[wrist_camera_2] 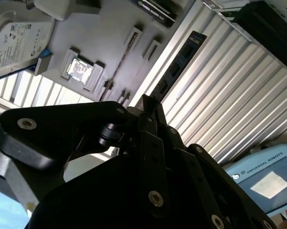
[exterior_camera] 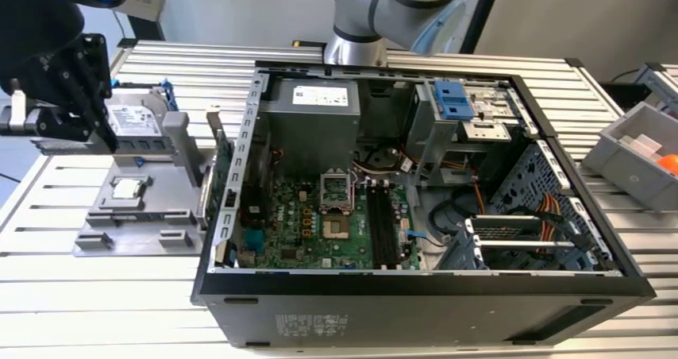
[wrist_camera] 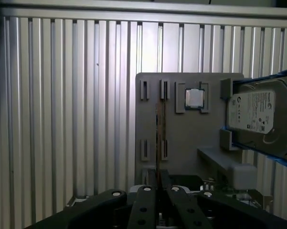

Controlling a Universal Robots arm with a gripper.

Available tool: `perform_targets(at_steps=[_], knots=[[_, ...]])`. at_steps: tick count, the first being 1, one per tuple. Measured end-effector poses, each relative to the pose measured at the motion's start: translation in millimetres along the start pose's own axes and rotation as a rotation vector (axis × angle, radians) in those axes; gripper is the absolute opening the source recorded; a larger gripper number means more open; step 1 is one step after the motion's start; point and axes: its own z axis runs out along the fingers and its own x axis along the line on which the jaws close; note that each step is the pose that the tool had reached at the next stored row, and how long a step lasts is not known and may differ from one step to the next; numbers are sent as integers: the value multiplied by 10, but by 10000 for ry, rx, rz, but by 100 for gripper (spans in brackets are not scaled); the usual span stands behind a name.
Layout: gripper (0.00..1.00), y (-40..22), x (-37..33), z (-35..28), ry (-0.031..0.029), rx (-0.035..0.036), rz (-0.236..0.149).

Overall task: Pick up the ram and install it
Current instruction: 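Pick up the ram and move it above insertion slot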

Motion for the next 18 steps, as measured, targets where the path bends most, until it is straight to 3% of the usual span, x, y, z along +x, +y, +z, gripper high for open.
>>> perform_targets(at_steps=[9,18], knots=[[0,-189,1,0,0,0,0],[0,-424,2,0,-1,-2,0]])
